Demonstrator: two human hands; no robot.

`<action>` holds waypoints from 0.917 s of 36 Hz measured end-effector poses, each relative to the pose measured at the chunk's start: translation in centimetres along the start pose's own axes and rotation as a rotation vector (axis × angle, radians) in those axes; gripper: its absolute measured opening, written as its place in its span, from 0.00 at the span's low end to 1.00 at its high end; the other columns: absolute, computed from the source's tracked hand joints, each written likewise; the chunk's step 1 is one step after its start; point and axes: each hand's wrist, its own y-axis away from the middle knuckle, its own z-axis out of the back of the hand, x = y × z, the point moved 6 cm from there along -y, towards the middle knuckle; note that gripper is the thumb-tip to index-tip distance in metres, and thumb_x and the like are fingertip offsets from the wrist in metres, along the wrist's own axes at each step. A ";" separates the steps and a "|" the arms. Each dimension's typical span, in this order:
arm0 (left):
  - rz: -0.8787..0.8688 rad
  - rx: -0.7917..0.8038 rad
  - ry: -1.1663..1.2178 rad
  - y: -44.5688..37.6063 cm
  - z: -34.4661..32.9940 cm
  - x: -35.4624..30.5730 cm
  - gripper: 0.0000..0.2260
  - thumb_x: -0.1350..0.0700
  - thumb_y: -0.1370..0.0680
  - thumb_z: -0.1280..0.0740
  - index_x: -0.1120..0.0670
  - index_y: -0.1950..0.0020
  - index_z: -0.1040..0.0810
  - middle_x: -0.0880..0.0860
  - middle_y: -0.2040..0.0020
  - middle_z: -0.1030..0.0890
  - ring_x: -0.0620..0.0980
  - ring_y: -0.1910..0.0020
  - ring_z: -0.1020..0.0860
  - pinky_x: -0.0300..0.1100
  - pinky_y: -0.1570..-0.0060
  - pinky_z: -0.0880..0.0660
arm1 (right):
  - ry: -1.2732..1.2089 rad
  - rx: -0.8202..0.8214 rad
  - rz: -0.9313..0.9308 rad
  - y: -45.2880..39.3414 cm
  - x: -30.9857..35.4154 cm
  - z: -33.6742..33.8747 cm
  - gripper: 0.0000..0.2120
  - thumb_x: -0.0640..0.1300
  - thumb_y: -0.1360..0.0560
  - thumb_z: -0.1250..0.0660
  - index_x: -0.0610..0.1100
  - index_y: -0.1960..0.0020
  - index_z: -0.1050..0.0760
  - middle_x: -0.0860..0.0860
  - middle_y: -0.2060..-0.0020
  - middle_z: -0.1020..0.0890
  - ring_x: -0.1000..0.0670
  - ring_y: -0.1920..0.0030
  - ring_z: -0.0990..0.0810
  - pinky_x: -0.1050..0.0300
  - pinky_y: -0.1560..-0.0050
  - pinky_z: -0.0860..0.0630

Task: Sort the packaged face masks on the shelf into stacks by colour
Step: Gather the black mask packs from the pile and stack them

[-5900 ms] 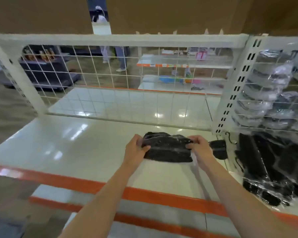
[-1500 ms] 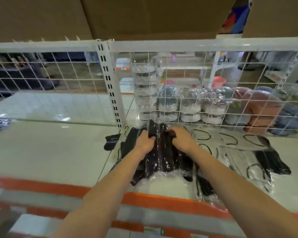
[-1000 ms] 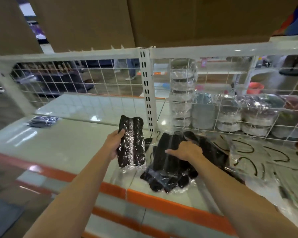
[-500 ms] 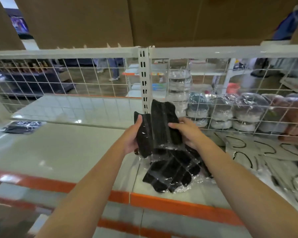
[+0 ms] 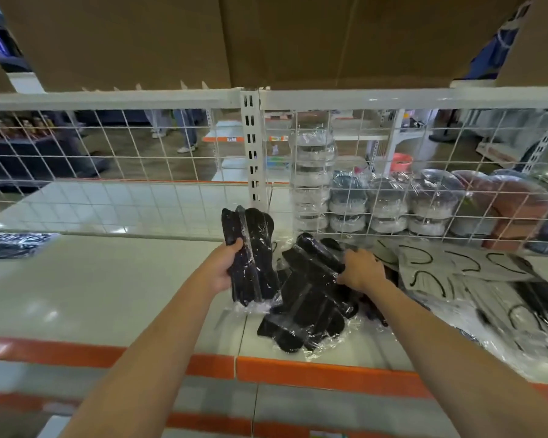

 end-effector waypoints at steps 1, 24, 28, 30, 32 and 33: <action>0.016 -0.005 0.002 0.0 -0.1 0.2 0.13 0.54 0.17 0.43 0.61 0.40 0.26 0.59 0.54 0.20 0.55 0.57 0.21 0.49 0.61 0.26 | -0.057 -0.030 0.027 -0.2 0.3 0.5 0.18 0.45 0.25 0.35 0.40 0.38 0.30 0.40 0.39 0.26 0.40 0.38 0.27 0.48 0.41 0.28; -0.129 0.061 -0.182 0.7 -1.0 0.2 0.13 0.73 0.24 0.41 0.58 0.48 0.25 0.59 0.54 0.20 0.56 0.56 0.21 0.50 0.57 0.24 | 0.037 0.207 0.027 1.4 -0.6 -2.5 0.35 0.70 0.29 0.40 0.39 0.43 0.23 0.44 0.43 0.21 0.44 0.42 0.23 0.51 0.42 0.27; -0.130 0.056 -0.186 1.5 -0.5 -0.3 0.13 0.73 0.24 0.41 0.59 0.45 0.26 0.58 0.55 0.20 0.53 0.58 0.21 0.47 0.62 0.25 | -0.121 0.212 -0.002 0.9 -1.1 -1.4 0.15 0.52 0.24 0.36 0.39 0.48 0.26 0.41 0.51 0.21 0.42 0.52 0.21 0.54 0.57 0.24; -0.121 0.047 -0.169 1.8 -0.5 -0.3 0.12 0.72 0.23 0.41 0.58 0.46 0.26 0.58 0.56 0.20 0.54 0.59 0.21 0.47 0.63 0.25 | -0.228 0.078 -0.032 0.1 -1.5 0.1 0.06 0.42 0.25 0.36 0.38 0.56 0.27 0.41 0.57 0.20 0.43 0.59 0.22 0.53 0.61 0.26; -0.116 0.028 -0.145 1.9 -0.4 -0.3 0.11 0.71 0.22 0.42 0.58 0.47 0.26 0.58 0.56 0.20 0.54 0.59 0.21 0.48 0.61 0.25 | -0.429 -0.079 -0.075 -0.4 -1.9 1.8 0.04 0.38 0.27 0.37 0.38 0.60 0.27 0.40 0.61 0.22 0.43 0.61 0.23 0.55 0.62 0.29; -0.113 0.010 -0.136 1.9 -0.4 -0.2 0.10 0.70 0.22 0.42 0.58 0.47 0.26 0.58 0.57 0.21 0.54 0.59 0.22 0.48 0.60 0.25 | -0.639 -0.107 -0.088 -0.4 -1.8 2.5 0.04 0.37 0.27 0.36 0.39 0.61 0.26 0.40 0.63 0.21 0.44 0.63 0.22 0.55 0.63 0.28</action>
